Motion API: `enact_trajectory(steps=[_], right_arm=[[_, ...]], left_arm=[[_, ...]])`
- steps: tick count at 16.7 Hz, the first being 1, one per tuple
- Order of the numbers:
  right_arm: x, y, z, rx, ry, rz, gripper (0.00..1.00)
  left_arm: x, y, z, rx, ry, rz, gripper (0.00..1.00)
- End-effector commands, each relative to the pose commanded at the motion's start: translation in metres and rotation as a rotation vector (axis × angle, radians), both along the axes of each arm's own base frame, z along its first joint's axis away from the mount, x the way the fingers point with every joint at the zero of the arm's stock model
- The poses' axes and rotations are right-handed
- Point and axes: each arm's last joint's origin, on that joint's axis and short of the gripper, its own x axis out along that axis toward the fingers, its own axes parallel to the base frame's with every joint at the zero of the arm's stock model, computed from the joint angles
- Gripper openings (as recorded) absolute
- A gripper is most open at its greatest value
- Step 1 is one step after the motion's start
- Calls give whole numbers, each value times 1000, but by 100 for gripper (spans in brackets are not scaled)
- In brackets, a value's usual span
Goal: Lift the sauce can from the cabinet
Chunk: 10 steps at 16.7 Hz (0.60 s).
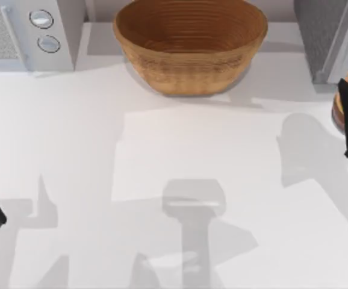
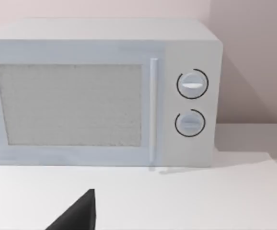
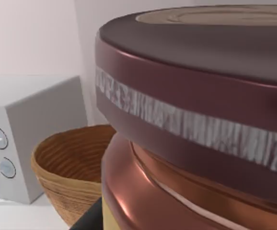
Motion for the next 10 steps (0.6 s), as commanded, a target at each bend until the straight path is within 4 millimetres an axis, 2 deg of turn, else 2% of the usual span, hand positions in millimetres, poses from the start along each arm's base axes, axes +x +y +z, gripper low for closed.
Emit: enact_trajectory(steps=[4, 10], right_arm=[[18, 13, -3, 8, -3, 67, 0], [43, 31, -17, 9, 4, 148, 0]], left_arm=[[0, 0, 0, 0, 0, 0, 100], [0, 0, 0, 0, 0, 0, 100]])
